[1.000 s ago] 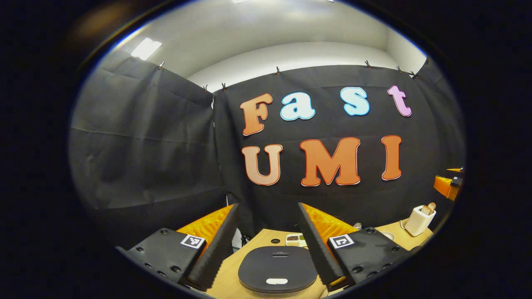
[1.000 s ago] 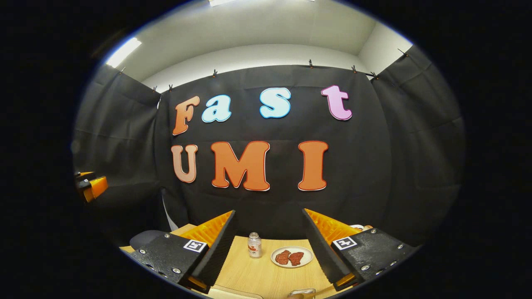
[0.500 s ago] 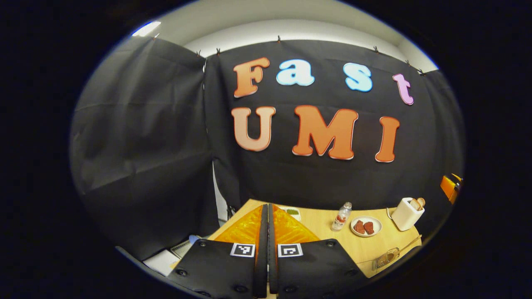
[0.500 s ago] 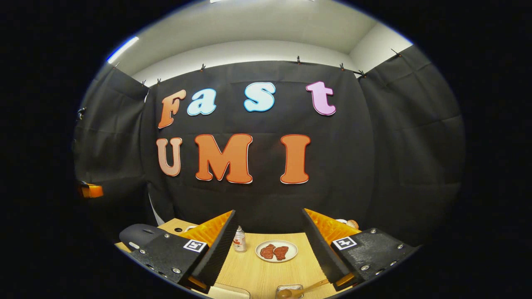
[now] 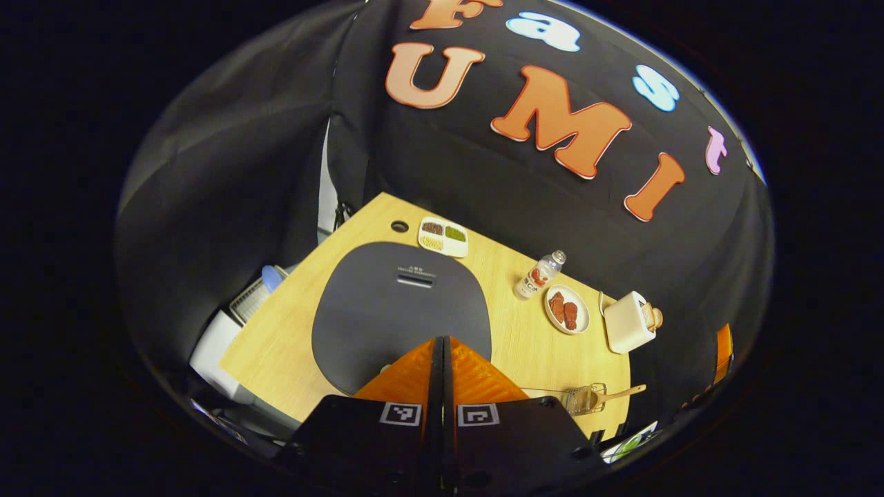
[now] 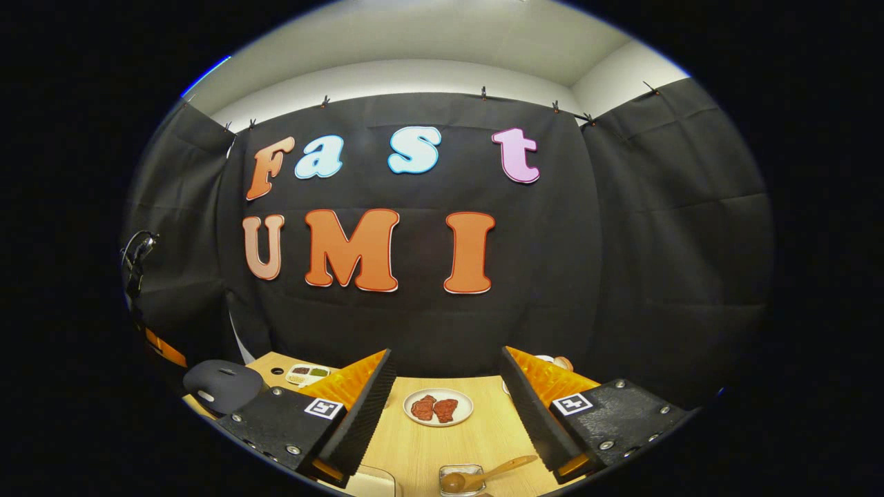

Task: Close the left gripper, press the button to open the rice cooker; take a wooden spoon from the chopstick holder with the right hand, scoop a spoonful of rice and pour it into the rice cooker, then put the wooden spoon back into the chopstick holder.

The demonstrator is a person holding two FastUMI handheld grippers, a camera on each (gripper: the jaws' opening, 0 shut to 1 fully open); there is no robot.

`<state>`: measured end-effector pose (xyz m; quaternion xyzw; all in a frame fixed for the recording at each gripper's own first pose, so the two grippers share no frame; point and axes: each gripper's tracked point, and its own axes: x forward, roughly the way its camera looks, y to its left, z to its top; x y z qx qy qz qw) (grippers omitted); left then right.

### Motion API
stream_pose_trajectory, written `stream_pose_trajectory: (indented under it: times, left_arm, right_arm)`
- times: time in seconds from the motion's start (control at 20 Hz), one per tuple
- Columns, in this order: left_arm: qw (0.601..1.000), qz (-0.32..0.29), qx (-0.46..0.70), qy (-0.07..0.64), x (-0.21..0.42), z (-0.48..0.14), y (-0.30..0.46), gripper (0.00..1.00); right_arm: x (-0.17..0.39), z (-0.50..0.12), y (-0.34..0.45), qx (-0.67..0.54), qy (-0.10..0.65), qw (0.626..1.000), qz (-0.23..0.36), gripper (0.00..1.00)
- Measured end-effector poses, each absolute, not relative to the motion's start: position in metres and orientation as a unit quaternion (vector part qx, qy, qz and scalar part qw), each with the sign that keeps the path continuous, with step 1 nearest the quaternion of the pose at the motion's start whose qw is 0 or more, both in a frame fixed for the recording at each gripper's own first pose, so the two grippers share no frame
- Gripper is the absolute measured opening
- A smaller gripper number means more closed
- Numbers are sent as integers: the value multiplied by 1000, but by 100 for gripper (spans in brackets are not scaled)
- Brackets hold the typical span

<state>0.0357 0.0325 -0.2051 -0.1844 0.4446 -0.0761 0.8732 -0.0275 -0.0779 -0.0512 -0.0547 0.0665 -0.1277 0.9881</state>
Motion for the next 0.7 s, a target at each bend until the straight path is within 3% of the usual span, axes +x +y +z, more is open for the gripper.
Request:
stream_pose_trajectory:
  times: [0.65,0.7]
  left_arm:
    - [795,-50,-189,575,10,-285,35,5]
    - [811,-49,-187,552,18,-284,36,6]
  right_arm:
    - [-48,-98,-98,-65,125,978,-154,95]
    - [-48,-101,-99,-67,129,977,-156,95]
